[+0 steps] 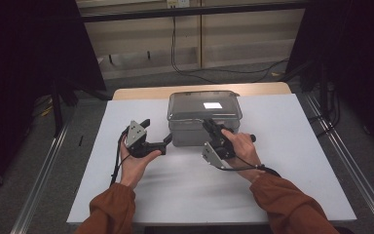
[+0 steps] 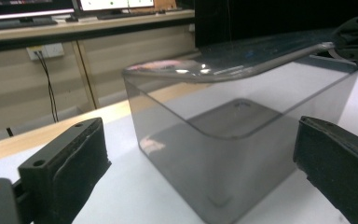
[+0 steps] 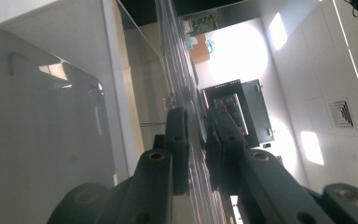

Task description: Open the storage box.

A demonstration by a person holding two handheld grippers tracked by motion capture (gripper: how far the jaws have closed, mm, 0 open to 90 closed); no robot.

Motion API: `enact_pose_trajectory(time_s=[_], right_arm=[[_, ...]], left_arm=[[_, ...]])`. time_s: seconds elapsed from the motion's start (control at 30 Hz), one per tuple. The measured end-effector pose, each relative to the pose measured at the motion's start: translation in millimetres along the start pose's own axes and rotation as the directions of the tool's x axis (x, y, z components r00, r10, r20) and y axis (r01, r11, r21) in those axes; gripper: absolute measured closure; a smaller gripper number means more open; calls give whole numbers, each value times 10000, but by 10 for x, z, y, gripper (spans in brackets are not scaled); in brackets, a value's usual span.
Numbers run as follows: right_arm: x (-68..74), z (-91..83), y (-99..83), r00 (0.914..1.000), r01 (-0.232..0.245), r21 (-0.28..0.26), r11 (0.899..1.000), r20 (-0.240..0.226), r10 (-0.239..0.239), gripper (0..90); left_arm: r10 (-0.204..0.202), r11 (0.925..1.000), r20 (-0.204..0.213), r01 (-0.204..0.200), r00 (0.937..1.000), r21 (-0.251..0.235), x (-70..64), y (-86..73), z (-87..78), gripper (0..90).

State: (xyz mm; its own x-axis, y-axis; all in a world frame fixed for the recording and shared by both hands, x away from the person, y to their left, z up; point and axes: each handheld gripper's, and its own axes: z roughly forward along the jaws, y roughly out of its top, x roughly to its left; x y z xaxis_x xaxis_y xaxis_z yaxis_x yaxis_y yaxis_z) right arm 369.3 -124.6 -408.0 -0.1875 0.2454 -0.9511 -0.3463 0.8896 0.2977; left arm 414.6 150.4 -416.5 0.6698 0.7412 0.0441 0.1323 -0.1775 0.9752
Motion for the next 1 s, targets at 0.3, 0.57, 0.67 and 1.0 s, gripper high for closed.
enact_pose_trajectory(time_s=[0.3, 0.57, 0.67, 1.0], right_arm=[[-56, 11, -2, 9998, -185, -31, 9998, 74, 185, 802], [-121, 31, 16, 9994, -269, -60, 9996, 227, 270, 807], [-146, 37, 20, 9992, -285, -53, 9996, 264, 287, 808], [-92, 20, 7, 9984, -509, -45, 9987, 261, 510, 798]], left_arm=[[187, 9998, -98, -188, 9998, -119, 41, 52, 188, 45], [281, 9994, -374, -288, 9989, -193, 99, 86, 382, 87], [560, 9980, -407, -571, 9976, -277, 106, 140, 455, 88], [737, 9950, -219, -750, 9970, -662, 68, 216, 474, 137]])
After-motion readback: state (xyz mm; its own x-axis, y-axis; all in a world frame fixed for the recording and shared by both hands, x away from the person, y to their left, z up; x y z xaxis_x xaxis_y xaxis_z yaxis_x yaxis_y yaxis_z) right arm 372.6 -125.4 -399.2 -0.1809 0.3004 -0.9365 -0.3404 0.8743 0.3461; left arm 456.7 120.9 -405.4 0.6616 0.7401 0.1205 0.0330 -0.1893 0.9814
